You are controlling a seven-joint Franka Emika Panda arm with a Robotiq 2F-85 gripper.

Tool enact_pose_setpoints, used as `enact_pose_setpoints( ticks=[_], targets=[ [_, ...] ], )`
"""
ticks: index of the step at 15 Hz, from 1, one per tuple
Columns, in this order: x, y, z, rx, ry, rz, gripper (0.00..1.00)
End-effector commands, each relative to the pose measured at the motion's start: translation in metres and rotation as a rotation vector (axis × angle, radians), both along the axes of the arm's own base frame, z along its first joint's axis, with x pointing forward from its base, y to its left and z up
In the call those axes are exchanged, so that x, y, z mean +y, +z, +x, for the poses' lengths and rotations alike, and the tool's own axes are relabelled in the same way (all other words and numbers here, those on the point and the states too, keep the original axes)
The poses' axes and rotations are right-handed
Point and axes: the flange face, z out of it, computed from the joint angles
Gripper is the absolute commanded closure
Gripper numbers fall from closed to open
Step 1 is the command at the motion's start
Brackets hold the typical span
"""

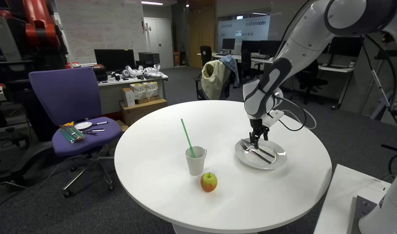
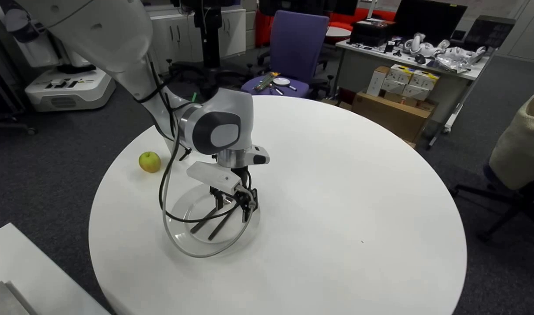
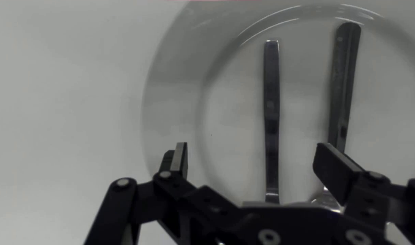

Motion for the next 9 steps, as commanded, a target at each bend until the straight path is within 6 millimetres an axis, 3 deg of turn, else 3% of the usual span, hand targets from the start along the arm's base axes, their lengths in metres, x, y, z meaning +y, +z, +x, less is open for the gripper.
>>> enact_pose_setpoints(
  ticks=[1, 6, 9],
  targets=[
    [-0.013, 0.036, -0.010, -0.066, -0.030, 0.000, 0.00],
    [-0.036, 0.071, -0.018, -0.126, -0.121, 0.017, 0.00],
    [-0.041, 0.083, -0.026, -0.132, -0.263, 0.123, 0.00]
  ],
)
